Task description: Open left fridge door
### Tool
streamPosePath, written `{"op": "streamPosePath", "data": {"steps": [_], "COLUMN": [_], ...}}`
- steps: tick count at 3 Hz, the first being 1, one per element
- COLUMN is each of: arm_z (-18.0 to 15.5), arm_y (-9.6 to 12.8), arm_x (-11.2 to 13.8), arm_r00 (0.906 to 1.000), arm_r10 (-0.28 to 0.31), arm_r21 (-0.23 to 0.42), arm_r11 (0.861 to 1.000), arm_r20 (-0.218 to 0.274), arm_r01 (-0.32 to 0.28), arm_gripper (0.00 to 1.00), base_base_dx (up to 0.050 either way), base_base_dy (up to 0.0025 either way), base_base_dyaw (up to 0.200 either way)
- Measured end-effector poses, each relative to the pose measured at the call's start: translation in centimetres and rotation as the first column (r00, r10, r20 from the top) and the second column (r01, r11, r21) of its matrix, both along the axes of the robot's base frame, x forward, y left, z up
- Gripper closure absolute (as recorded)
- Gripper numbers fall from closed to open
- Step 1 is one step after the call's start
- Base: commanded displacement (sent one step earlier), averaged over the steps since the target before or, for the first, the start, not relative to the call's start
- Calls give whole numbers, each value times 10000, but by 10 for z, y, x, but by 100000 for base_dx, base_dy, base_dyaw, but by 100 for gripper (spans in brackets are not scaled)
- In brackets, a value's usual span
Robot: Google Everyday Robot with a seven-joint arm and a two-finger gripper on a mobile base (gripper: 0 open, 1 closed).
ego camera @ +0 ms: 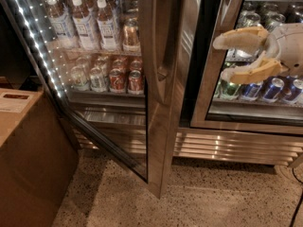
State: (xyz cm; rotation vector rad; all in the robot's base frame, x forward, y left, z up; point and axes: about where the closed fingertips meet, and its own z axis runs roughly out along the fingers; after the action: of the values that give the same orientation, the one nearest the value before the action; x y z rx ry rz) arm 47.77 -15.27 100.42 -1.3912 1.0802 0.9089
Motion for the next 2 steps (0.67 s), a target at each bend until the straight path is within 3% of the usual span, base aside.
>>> {"op": "streamPosePath", "data": {"steps": [1, 2], "arm_z": [-27, -56], "arm_y": [6, 13], "arm_x": [3, 3], "arm_r00": [9978, 9910], "arm_r10": [55, 143], "arm_r21": [-177, -416], "arm_r11": [9998, 9989], "arm_r20": [-655, -1328], "arm_r01": [-66, -200], "arm_gripper": [0, 0], "base_base_dx": [0, 0], "base_base_dy": [0, 0], "base_base_dyaw": [0, 0]}}
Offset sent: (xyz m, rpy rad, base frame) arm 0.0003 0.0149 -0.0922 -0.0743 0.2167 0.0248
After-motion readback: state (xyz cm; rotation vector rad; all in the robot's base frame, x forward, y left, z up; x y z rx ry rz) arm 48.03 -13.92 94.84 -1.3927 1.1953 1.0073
